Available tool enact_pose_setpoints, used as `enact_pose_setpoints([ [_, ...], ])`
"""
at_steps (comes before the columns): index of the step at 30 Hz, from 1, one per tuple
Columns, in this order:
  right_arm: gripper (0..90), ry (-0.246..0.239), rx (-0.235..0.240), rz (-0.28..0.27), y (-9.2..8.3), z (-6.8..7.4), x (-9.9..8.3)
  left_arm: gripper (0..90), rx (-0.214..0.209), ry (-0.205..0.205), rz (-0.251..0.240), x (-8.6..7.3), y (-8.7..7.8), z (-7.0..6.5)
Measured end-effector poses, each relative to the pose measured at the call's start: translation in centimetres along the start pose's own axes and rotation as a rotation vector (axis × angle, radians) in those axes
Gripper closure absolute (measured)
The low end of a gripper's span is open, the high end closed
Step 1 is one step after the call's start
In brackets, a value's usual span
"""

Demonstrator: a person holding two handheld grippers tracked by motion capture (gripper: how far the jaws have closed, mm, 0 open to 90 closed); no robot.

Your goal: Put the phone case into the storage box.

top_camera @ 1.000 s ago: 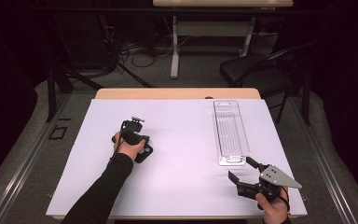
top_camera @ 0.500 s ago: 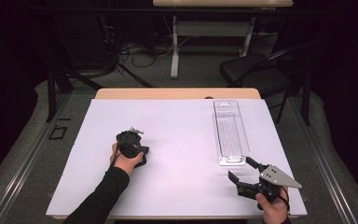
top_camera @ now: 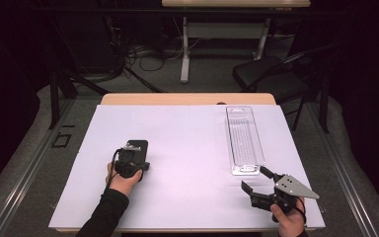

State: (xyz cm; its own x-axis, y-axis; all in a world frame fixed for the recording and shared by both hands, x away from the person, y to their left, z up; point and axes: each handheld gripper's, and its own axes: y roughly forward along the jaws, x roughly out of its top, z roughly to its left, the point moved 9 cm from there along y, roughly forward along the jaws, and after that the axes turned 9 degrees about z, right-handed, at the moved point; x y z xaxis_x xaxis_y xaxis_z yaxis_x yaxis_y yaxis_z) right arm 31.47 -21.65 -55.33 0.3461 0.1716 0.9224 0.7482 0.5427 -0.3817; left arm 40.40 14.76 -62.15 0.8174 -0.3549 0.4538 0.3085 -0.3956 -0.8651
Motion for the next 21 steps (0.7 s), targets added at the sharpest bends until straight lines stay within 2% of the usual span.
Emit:
enact_pose_setpoints([
  [7, 14.5, 0.001, -0.002, -0.005, -0.1, -0.1, 0.0, 90.0, 0.049, 0.027, 0.011, -1.3, -0.9, 0.7],
  [16, 14.5, -0.010, 0.003, 0.001, -0.1, 0.0, 0.0, 90.0, 0.038, -0.015, -0.002, -2.4, -1.9, 1.7],
  [21, 14.5, -0.011, 0.004, 0.001, -0.1, 0.1, 0.0, 90.0, 0.049, -0.016, 0.000, -2.6, -2.1, 2.0],
])
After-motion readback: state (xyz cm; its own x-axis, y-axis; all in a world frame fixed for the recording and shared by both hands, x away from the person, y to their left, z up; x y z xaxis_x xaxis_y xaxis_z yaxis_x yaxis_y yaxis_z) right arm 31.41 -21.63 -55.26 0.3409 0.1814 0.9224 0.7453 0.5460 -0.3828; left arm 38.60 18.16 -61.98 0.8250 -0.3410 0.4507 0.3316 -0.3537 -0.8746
